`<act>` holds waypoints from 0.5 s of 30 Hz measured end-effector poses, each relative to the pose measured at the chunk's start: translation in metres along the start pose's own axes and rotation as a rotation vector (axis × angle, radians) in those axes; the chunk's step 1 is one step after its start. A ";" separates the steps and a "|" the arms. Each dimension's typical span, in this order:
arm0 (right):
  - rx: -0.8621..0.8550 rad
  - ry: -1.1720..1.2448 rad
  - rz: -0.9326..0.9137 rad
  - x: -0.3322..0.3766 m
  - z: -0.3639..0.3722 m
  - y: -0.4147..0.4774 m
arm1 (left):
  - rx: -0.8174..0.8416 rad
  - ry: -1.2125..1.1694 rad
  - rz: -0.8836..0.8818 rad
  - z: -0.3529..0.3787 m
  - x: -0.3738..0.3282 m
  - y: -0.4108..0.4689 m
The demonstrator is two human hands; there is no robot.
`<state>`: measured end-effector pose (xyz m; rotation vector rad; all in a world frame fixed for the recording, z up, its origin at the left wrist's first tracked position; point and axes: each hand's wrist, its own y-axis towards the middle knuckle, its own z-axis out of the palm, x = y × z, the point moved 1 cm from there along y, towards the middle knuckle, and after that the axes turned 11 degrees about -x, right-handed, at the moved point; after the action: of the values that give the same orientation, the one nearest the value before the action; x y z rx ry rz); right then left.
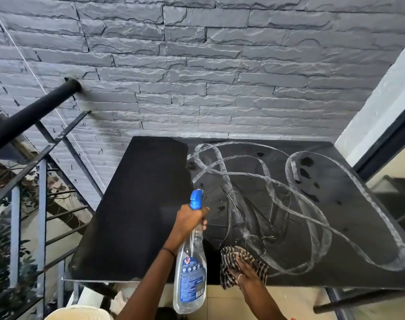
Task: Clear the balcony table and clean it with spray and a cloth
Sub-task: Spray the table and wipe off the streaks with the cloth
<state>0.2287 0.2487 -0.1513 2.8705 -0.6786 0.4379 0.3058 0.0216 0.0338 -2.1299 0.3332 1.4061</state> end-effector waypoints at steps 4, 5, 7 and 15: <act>0.025 0.075 0.037 -0.001 0.003 0.001 | 0.161 0.012 0.020 0.018 -0.003 -0.018; 0.011 0.066 0.036 -0.002 0.004 0.000 | 0.199 0.013 0.018 0.020 -0.001 -0.022; 0.001 0.044 0.035 -0.001 0.004 -0.003 | 0.259 0.045 -0.006 0.021 0.006 -0.032; 0.035 0.001 0.073 0.016 -0.021 -0.002 | 0.256 0.133 -0.128 0.010 0.051 -0.059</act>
<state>0.2386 0.2484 -0.1270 2.8848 -0.7848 0.4657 0.3481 0.0803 0.0035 -1.9998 0.3974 1.0898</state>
